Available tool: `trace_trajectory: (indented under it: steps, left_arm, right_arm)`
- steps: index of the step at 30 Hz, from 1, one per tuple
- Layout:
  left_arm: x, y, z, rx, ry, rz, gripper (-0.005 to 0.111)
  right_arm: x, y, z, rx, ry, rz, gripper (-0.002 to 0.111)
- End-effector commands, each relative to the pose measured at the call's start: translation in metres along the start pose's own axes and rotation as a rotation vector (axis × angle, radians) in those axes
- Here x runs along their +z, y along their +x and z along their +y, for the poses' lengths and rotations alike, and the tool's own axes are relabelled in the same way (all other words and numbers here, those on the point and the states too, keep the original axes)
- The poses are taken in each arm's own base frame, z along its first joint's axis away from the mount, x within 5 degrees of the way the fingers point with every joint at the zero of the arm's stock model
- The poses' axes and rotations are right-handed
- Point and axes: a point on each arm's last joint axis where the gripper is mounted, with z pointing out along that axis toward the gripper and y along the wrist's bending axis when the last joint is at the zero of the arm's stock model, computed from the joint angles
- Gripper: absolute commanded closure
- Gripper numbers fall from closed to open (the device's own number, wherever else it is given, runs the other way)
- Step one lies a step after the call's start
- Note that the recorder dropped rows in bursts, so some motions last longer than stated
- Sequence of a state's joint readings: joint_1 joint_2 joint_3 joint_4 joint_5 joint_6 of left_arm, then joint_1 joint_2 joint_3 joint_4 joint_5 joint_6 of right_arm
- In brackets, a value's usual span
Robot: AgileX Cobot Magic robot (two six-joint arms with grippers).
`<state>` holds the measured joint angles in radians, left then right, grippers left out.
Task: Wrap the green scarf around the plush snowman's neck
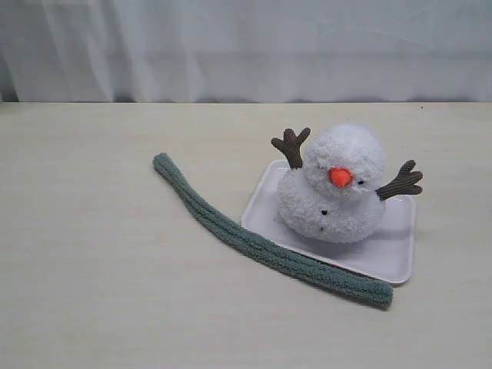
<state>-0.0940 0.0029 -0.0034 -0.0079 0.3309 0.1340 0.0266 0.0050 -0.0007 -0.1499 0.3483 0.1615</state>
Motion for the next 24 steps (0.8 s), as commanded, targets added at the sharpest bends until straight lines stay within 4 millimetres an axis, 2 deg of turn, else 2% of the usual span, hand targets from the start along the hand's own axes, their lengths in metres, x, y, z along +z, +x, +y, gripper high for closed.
trace_trajectory:
  steps: [1, 11, 14, 18, 21, 24]
  left_arm:
    - [0.000, 0.000, 0.000, -0.008, -0.001, -0.006, 0.107]
    - [0.000, 0.000, 0.000, -0.008, -0.001, -0.006, 0.107]
    - [0.000, 0.000, 0.000, -0.008, -0.001, -0.006, 0.107]
    - [0.000, 0.000, 0.000, -0.008, -0.001, -0.006, 0.107]
    - [0.000, 0.000, 0.000, -0.008, -0.001, -0.006, 0.107]
    - [0.000, 0.000, 0.000, -0.008, -0.001, -0.006, 0.107]
  right_arm:
    - [0.000, 0.000, 0.000, -0.007, 0.003, -0.007, 0.104]
    - [0.000, -0.001, 0.000, -0.007, 0.002, -0.011, 0.104]
    - [0.000, -0.005, -0.002, -0.088, 0.022, -0.054, 0.104]
    - [-0.006, -0.032, 0.005, -0.111, -0.040, -0.371, 0.104]
    - [-0.019, -0.054, 0.011, -0.095, -0.102, -0.653, 0.104]
    - [-0.041, -0.075, 0.013, 0.048, -0.190, -0.970, 0.104]
